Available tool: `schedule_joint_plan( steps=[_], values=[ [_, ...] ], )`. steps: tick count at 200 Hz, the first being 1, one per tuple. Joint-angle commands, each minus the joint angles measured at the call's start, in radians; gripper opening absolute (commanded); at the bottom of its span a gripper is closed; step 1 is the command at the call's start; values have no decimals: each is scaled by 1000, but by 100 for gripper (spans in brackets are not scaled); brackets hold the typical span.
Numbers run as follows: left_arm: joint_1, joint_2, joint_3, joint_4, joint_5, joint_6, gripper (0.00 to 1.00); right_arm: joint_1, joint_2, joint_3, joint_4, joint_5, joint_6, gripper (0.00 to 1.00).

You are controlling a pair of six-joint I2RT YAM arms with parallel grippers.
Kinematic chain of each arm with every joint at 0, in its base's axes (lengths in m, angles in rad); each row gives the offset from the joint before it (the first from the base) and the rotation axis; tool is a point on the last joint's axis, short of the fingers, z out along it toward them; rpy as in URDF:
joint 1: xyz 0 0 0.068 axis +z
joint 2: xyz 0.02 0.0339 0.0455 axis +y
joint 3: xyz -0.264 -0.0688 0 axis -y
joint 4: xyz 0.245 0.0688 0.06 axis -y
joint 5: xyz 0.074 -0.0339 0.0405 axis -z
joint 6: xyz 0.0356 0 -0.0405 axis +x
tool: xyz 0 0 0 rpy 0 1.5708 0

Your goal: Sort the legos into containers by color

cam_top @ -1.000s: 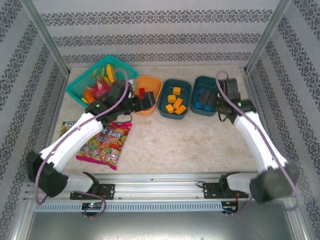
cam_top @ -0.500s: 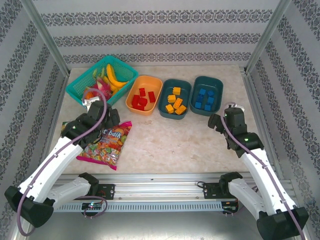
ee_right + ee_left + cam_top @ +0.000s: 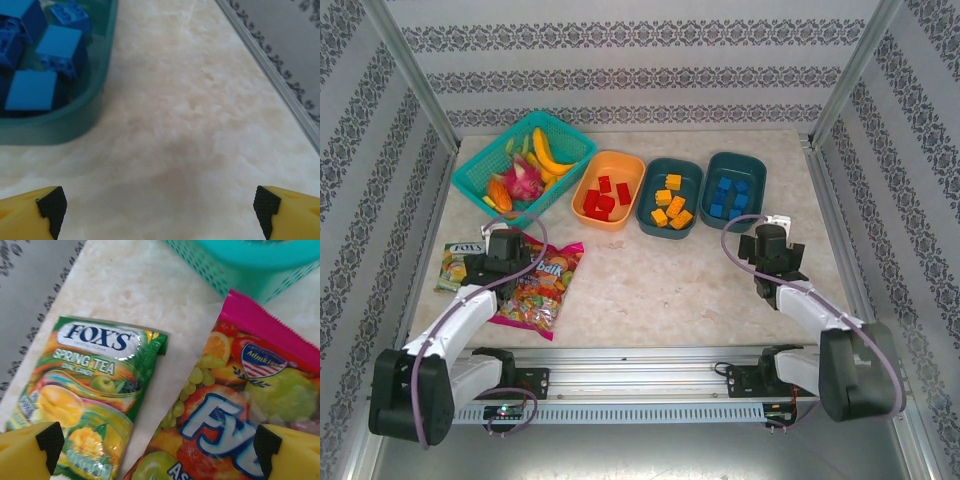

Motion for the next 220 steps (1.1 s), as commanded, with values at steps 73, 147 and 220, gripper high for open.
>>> schedule_joint_plan(
  steps=[73, 147, 220],
  values=[
    [90, 398, 26, 755, 321, 108, 100, -68, 264, -2, 579, -274, -93, 98],
    [83, 476, -86, 1017, 349, 134, 100, -51, 310, -46, 711, -227, -103, 98],
    [81, 480, -88, 1032, 347, 137, 100, -50, 310, -49, 718, -227, -105, 98]
  ],
)
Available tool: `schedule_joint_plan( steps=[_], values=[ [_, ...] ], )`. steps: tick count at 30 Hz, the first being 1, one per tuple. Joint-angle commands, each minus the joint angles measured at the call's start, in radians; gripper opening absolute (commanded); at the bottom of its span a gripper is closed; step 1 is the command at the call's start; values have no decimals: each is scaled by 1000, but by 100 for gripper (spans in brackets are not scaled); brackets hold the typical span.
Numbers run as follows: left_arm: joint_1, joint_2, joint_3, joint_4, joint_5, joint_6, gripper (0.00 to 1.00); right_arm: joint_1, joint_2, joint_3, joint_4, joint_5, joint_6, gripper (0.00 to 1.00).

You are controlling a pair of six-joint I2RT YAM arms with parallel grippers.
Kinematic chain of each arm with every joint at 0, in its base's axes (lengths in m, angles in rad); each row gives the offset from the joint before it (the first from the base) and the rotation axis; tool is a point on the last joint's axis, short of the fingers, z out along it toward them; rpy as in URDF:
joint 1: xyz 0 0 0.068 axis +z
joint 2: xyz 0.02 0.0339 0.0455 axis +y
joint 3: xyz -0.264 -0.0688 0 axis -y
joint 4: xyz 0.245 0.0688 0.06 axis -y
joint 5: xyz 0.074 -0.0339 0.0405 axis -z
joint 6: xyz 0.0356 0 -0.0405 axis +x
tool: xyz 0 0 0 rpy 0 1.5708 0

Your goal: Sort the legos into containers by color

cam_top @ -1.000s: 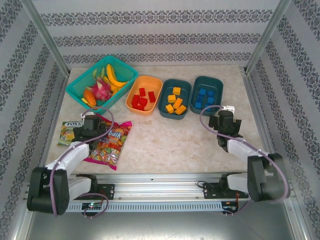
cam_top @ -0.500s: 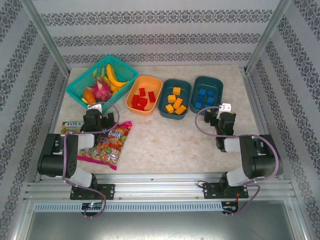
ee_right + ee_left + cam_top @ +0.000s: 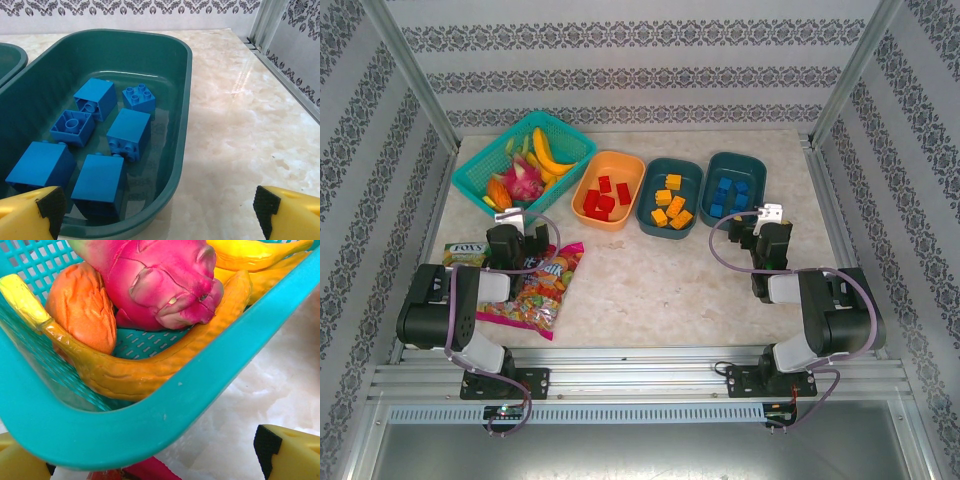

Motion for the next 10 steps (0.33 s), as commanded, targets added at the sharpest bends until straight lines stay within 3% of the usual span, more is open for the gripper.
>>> schedule_joint_plan(
  steps=[1, 10],
  values=[
    [0, 4, 0, 55, 1, 14, 100, 9, 5, 13, 34, 7, -9, 98],
    [-8, 5, 6, 44, -7, 24, 100, 8, 4, 14, 30, -4, -12, 98]
  ],
)
